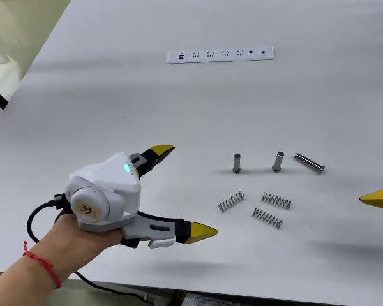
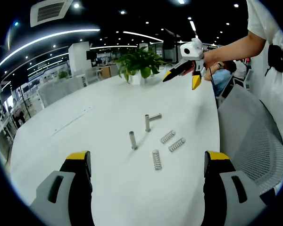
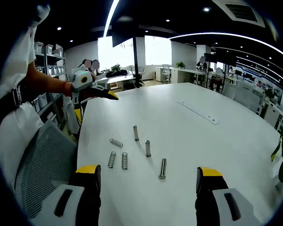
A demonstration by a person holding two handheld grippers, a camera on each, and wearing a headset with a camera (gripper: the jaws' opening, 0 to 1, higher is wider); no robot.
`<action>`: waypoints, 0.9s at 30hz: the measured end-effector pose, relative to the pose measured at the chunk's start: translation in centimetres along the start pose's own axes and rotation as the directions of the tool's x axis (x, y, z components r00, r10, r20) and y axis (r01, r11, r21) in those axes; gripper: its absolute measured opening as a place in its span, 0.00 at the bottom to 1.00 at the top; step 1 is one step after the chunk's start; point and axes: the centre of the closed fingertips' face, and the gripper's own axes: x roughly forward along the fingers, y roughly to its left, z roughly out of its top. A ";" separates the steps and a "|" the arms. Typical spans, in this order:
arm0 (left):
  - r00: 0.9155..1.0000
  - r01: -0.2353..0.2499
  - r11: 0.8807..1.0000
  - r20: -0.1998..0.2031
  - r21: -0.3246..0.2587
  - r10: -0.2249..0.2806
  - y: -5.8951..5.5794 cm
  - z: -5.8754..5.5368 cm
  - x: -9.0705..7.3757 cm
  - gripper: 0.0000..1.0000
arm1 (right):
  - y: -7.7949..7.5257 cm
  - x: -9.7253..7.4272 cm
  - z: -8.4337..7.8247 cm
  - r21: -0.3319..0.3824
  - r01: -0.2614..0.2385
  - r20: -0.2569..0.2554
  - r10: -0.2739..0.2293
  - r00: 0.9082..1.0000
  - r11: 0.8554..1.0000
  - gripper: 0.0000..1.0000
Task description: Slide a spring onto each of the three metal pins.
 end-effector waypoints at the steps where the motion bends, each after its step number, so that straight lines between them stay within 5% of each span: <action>1: 1.000 0.000 1.000 0.003 0.000 0.000 0.0 0.0 0.0 0.99 | 0.0 0.2 0.2 -0.003 -0.004 -0.002 0.004 1.000 1.000 0.81; 14: 1.000 -0.008 1.000 0.017 -0.009 0.008 0.3 0.1 -0.3 0.99 | -1.1 3.0 2.6 -0.030 -0.040 -0.054 0.038 0.998 0.999 0.66; 27: 0.999 -0.010 1.000 0.036 -0.019 0.011 0.5 0.6 -0.3 0.99 | -2.8 5.8 2.1 -0.049 -0.069 -0.143 0.061 0.988 0.996 0.48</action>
